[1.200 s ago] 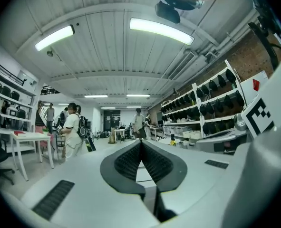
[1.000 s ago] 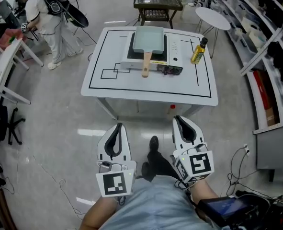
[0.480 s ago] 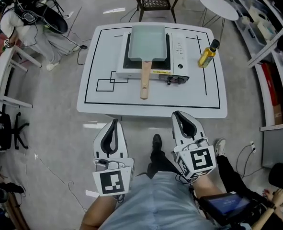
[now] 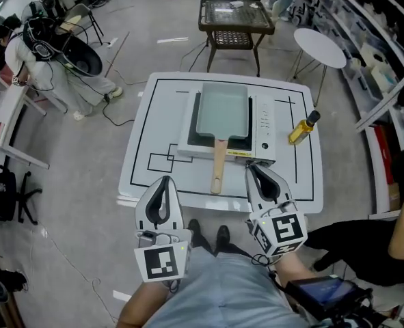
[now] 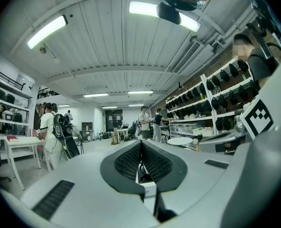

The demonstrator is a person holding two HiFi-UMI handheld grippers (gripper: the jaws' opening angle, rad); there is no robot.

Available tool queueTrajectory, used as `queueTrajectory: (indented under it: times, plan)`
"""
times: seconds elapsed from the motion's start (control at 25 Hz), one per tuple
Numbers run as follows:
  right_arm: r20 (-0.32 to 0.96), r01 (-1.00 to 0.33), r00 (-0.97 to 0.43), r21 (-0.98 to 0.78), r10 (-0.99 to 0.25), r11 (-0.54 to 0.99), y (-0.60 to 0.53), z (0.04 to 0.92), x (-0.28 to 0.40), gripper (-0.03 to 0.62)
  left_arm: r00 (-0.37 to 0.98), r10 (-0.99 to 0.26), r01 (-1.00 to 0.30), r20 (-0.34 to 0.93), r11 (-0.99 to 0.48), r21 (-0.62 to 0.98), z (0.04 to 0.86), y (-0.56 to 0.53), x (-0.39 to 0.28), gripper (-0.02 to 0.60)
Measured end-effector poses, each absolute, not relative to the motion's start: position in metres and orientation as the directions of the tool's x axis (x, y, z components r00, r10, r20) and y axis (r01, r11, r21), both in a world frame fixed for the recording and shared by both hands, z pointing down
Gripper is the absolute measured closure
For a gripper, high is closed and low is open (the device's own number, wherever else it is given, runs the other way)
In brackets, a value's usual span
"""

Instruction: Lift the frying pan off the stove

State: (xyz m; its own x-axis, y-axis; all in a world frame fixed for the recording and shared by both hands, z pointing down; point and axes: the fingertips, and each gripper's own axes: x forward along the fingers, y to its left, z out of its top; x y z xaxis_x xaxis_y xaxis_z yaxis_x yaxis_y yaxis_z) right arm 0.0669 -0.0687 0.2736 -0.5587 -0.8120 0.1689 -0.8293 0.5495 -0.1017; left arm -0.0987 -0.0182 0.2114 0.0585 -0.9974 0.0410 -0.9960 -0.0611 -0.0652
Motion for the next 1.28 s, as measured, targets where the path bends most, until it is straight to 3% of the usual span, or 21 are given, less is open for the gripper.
queueTrajectory:
  times: [0.4, 0.68, 0.84, 0.92, 1.0, 1.28]
  plan:
    - [0.245, -0.853, -0.519, -0.082, -0.819, 0.516, -0.123, 0.295, 0.052, 0.542, 0.13, -0.99, -0.991, 0.046, -0.132, -0.036, 0.217, -0.103, -0.128, 0.565]
    - [0.318, -0.777, -0.625, -0.336, -0.713, 0.532, -0.137, 0.336, 0.052, 0.542, 0.155, -0.98, -0.986, 0.127, -0.161, -0.036, 0.247, -0.139, -0.125, 0.565]
    - [0.301, -0.673, -0.716, -0.538, -0.63, 0.507, -0.138, 0.355, 0.045, 0.529, 0.166, -0.969, -0.983, 0.183, -0.177, -0.046, 0.27, -0.152, -0.122, 0.565]
    - [0.283, -0.603, -0.765, -0.631, -0.579, 0.489, -0.135, 0.36, 0.037, 0.425, 0.164, -0.963, -0.982, 0.212, -0.179, -0.056, 0.28, -0.158, -0.124, 0.565]
    - [0.26, -0.528, -0.812, -0.71, -0.522, 0.466, -0.132, 0.365, 0.028, 0.384, 0.16, -0.957, -0.983, 0.243, -0.177, -0.052, 0.292, -0.161, -0.126, 0.565]
    - [0.148, -0.271, -0.919, -0.911, -0.366, 0.31, -0.127, 0.382, 0.005, 0.356, 0.133, -0.934, -0.988, 0.331, -0.151, -0.03, 0.337, -0.17, -0.14, 0.565]
